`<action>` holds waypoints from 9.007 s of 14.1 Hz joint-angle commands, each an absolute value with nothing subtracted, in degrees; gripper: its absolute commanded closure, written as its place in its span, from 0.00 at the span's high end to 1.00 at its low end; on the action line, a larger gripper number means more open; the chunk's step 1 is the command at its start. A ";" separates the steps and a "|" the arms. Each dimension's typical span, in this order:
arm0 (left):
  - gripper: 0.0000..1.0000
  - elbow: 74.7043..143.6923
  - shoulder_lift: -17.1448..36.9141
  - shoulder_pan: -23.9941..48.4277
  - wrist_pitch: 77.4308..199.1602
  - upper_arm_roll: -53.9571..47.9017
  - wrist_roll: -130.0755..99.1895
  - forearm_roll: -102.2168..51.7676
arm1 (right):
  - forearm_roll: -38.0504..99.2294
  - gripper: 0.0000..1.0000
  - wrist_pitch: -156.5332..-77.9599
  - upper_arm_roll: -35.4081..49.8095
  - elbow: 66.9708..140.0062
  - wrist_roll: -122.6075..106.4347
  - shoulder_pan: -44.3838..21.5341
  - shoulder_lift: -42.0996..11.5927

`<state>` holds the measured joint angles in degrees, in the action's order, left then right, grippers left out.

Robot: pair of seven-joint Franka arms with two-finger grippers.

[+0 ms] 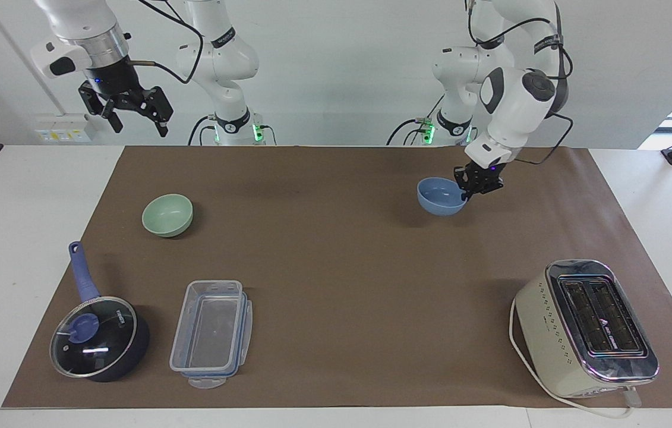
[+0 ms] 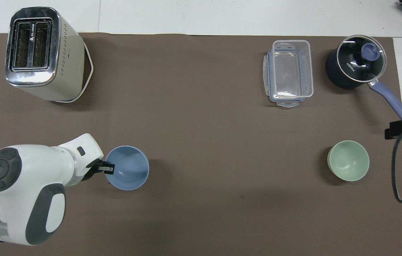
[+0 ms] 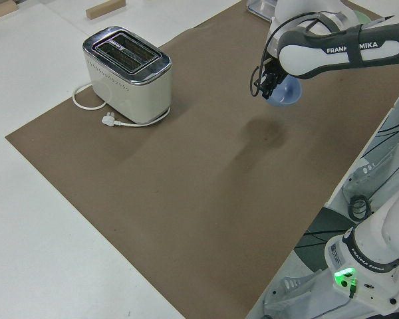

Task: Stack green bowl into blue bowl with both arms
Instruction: 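Slide the blue bowl with the left gripper toward the table centre, then open the left gripper and withdraw it toward the toaster, then reach the right gripper to the green bowl rim and grasp, then carry the green bowl with the right gripper over the blue bowl, then lower the green bowl into the blue bowl and open the right gripper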

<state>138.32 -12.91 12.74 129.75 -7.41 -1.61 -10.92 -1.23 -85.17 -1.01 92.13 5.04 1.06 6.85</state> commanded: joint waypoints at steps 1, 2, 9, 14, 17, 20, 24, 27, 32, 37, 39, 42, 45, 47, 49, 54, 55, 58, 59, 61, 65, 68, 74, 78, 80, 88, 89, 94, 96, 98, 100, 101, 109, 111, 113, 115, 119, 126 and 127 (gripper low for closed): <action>0.00 135.28 -6.97 20.45 132.54 -6.68 -11.30 -11.25 | -0.70 1.00 -84.55 -1.41 91.93 3.69 0.97 7.03; 0.00 133.52 -5.03 22.48 131.93 -6.68 -14.73 -10.99 | -0.70 1.00 -84.55 -1.41 91.93 3.69 0.97 7.03; 0.00 120.87 6.93 26.02 125.36 -6.77 -23.91 -11.42 | -0.70 1.00 -84.55 -1.32 91.93 3.69 0.97 7.03; 0.26 120.32 8.09 26.36 122.78 -6.77 -23.64 -11.51 | -0.70 1.00 -84.55 -1.32 91.93 3.69 0.97 7.03; 0.76 119.71 8.44 26.02 123.31 -6.68 -22.77 -10.90 | -0.70 1.00 -84.55 -1.41 91.93 3.69 0.97 7.12; 1.00 118.83 6.86 25.32 122.88 -6.24 -22.41 -9.50 | -0.70 1.00 -84.55 -1.41 91.93 3.69 0.97 7.12; 1.00 118.56 1.86 21.01 122.52 -5.80 -17.88 -3.96 | -0.70 1.00 -84.20 -1.32 91.93 3.69 0.88 7.12; 1.00 118.48 -2.10 14.08 122.17 -5.80 -4.96 -3.96 | -0.70 1.00 -84.29 -1.49 91.93 3.43 1.05 7.12; 1.00 111.55 -2.73 5.12 115.42 -5.80 7.54 -3.96 | -0.79 1.00 -90.51 -1.67 97.36 -1.56 1.93 7.39; 1.00 98.99 -1.58 -1.40 102.59 -5.80 16.42 -3.87 | -0.88 1.00 -99.83 -1.67 105.28 -7.55 3.86 6.25; 1.00 95.20 -0.97 -2.81 99.07 -5.80 17.14 -3.78 | -0.88 1.00 -102.73 -1.67 107.92 -10.62 5.18 4.32; 1.00 91.50 -0.70 -2.81 92.83 -5.80 17.14 -1.32 | -0.88 1.00 -108.09 -1.67 111.26 -16.07 7.81 1.15; 1.00 89.74 0.00 -2.46 91.14 -5.80 16.96 -1.41 | -0.79 1.00 -116.69 -1.67 118.80 -19.95 11.07 0.61; 1.00 89.74 0.00 -2.37 91.49 -5.80 16.88 -1.23 | -0.79 1.00 -119.43 -1.67 122.85 -19.51 12.21 0.88; 1.00 89.82 -0.09 -2.11 92.19 -5.80 16.79 -1.32 | -0.70 1.00 -123.81 -1.67 126.45 -20.03 13.97 0.53; 1.00 90.09 -0.09 -2.11 91.93 -5.80 17.05 -1.14 | -0.70 1.00 -131.29 -1.67 132.79 -20.13 15.12 0.44; 1.00 90.17 -0.26 -2.54 91.85 -5.80 17.14 -1.23 | -0.70 1.00 -133.40 -1.67 134.37 -20.04 15.47 0.44; 1.00 90.09 -0.26 -1.59 91.85 -5.71 17.14 -1.14 | -0.70 1.00 -134.47 -1.67 134.74 -19.78 15.73 0.18; 1.00 89.91 -0.26 -1.41 91.93 -5.71 17.14 -0.71 | -0.70 1.00 -134.73 -1.67 134.74 -19.51 15.73 -0.52; 1.00 89.82 -0.18 0.25 91.85 -5.19 17.14 -0.35 | -0.62 0.84 -135.09 -1.67 134.74 -18.73 15.73 -0.61; 1.00 89.65 -0.09 5.61 90.88 -0.10 16.96 -0.44 | 0.00 0.00 -135.18 -1.67 134.47 -17.93 15.82 -0.70; 1.00 89.74 -0.09 5.36 90.53 0.18 16.88 -0.53 | -0.09 0.00 -134.13 -1.67 132.29 -18.10 15.56 -1.75; 1.00 90.53 -0.70 4.48 90.62 0.18 12.22 -1.05 | -0.18 0.00 -116.66 -0.35 119.91 -18.90 12.32 0.97; 1.00 90.53 -0.70 4.40 90.79 0.18 12.39 -1.05 | 1.57 0.00 -108.64 0.78 113.04 -18.81 8.09 1.23; 1.00 90.53 -0.70 4.31 90.70 0.18 12.39 -1.05 | 6.92 0.00 -108.81 2.19 111.02 -18.20 6.51 0.88; 1.00 90.53 -0.70 4.31 90.79 0.18 12.39 -1.05 | 8.44 0.00 -111.35 3.69 109.95 4.10 -12.27 -2.01; 1.00 90.53 -0.70 4.39 90.79 0.18 12.39 -1.05 | 8.44 0.00 -112.66 3.69 109.95 7.52 -15.18 -2.54; 1.00 90.53 -0.70 4.39 90.79 0.18 12.39 -1.05 | 8.44 0.00 -118.19 3.69 109.95 21.42 -24.76 -5.44; 1.00 90.53 -0.70 4.39 90.79 0.18 12.39 -1.05 | 8.44 0.00 -120.40 3.78 109.95 25.04 -27.15 -6.85; 1.00 90.53 -0.70 4.39 90.79 0.18 12.39 -1.05 | 8.44 0.00 -121.90 3.78 110.13 26.27 -28.47 -7.56; 1.00 90.53 -0.70 4.39 90.79 0.18 12.39 -1.05 | 8.44 0.00 -123.83 3.69 110.21 27.51 -30.14 -8.96; 1.00 90.53 -0.70 4.39 90.79 0.18 12.39 -1.05 | 8.44 0.00 -124.53 3.78 110.21 27.60 -30.41 -9.49; 1.00 90.09 -2.02 4.39 90.79 0.26 12.39 -1.05 | 8.61 0.00 -128.58 3.78 111.53 28.65 -33.30 -11.95; 1.00 90.09 -2.02 4.39 90.79 0.18 12.39 -0.97 | 8.61 0.00 -128.41 3.78 111.71 28.30 -33.31 -12.04; 1.00 90.09 -2.02 4.39 90.79 0.26 12.39 -1.05 | 8.61 0.00 -128.32 3.69 111.71 28.21 -33.31 -12.04; 1.00 90.09 -2.02 4.39 90.79 0.26 12.39 -1.05 | 8.61 0.00 -128.50 3.69 111.80 27.95 -33.14 -12.04; 1.00 90.17 -2.02 4.39 90.79 0.26 12.39 -0.97 | 8.61 0.00 -128.85 3.69 112.32 27.51 -32.78 -12.04; 1.00 90.09 -2.02 4.39 90.79 0.18 12.39 -0.97 | 8.61 0.00 -130.15 3.69 113.46 26.81 -32.78 -12.22; 1.00 90.17 -2.02 4.39 90.79 0.26 12.39 -0.97 | 8.61 0.00 -131.99 3.69 114.08 26.72 -32.78 -12.22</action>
